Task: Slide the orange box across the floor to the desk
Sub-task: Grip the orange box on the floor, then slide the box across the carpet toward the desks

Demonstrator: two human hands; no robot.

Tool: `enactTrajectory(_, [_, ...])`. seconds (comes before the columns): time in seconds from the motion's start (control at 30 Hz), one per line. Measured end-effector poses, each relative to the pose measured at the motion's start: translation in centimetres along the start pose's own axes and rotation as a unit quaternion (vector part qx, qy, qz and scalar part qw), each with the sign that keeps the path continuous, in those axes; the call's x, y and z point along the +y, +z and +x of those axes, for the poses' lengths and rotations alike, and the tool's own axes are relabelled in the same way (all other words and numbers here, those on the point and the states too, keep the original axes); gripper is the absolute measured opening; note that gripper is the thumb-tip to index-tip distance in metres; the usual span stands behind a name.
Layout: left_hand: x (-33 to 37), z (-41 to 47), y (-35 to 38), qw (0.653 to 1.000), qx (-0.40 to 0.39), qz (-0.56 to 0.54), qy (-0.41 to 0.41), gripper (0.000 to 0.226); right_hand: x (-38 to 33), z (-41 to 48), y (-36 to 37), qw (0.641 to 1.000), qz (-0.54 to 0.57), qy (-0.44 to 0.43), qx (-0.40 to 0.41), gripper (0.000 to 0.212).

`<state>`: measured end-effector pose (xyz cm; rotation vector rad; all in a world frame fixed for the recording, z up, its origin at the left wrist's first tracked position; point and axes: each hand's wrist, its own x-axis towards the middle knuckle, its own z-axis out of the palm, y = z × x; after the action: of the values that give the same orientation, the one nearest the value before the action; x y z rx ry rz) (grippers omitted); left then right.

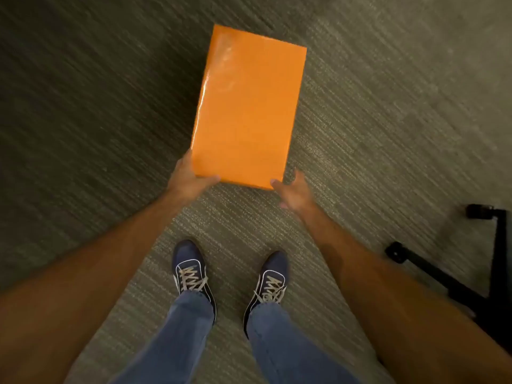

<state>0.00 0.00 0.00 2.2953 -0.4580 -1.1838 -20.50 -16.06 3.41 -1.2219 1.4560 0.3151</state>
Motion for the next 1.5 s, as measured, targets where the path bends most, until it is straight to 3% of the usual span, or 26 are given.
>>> enactTrajectory(0.1, [0.2,0.9,0.6,0.992,-0.005,-0.087,-0.087,0.100,0.3,1.5,0.9,0.994,0.101,0.033,-0.006,0.078])
enactTrajectory(0.27, [-1.0,3.2,1.2,0.968,-0.015,-0.176,-0.178,0.070,0.3,3.0,1.8,0.970,0.234,0.059,-0.023,0.060])
enactTrajectory(0.5, [0.1,2.4,0.0,0.946,-0.024,-0.270,-0.177,0.062,-1.0,1.6,1.7,0.944,0.315,0.078,0.058,0.066])
enactTrajectory(0.73, [1.6,-2.8,-3.8,0.937,-0.001,-0.303,-0.172,0.046,-4.2,-4.2,0.0,0.960,0.263,0.068,0.074,0.061])
enactTrajectory(1.13, [1.5,-16.5,-14.9,0.913,0.087,-0.347,-0.195,0.052,-11.3,-19.3,3.6,0.977,0.212,0.017,0.028,0.057])
enactTrajectory(1.5, [-2.1,-29.1,-21.4,0.855,0.195,-0.418,-0.237,0.053,-13.3,-28.7,9.7,0.993,0.094,-0.047,-0.052,0.060])
